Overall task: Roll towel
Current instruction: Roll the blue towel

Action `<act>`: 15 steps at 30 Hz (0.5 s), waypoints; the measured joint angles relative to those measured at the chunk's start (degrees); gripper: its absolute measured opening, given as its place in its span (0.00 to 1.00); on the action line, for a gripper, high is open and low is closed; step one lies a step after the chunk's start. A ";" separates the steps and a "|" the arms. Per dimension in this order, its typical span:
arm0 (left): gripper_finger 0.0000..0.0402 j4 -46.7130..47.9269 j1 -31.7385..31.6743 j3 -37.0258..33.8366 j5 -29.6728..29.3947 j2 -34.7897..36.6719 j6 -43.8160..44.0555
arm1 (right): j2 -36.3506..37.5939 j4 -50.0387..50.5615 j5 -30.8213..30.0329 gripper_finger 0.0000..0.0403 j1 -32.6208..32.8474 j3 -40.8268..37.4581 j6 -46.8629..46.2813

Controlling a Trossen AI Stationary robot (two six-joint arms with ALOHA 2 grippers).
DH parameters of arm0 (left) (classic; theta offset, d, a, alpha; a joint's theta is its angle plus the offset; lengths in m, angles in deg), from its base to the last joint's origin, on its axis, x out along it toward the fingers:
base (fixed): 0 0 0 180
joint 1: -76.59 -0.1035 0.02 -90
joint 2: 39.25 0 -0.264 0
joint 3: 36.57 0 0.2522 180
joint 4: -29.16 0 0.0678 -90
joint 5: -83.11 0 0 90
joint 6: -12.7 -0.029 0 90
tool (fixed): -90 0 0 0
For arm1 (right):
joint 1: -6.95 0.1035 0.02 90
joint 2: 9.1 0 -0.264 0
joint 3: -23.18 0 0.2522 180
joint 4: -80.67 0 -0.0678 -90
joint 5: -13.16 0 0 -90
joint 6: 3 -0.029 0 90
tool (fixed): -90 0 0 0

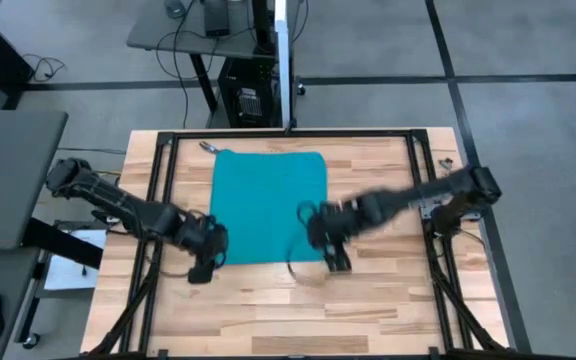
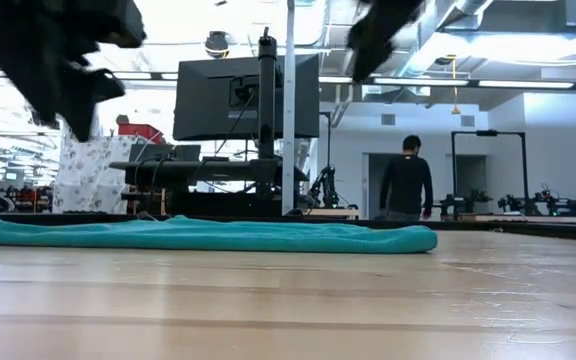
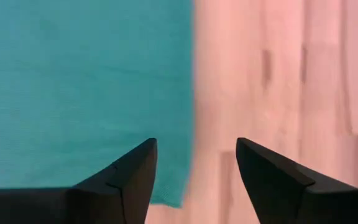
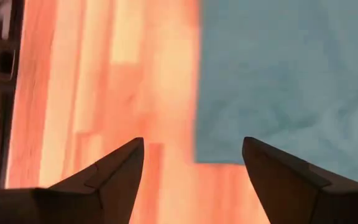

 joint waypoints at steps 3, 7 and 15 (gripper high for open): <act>0.52 0.66 6.76 0.04 -2.49 -2.47 3.71 | -0.24 -5.60 -8.59 0.66 8.73 -5.07 -2.20; 0.52 0.67 13.74 0.05 -7.33 -7.48 9.51 | -0.26 -18.09 -26.55 0.66 16.56 -13.92 -5.87; 0.52 0.70 19.31 0.20 -15.29 -19.57 19.01 | -0.26 -36.18 -34.03 0.67 20.02 -29.43 -6.66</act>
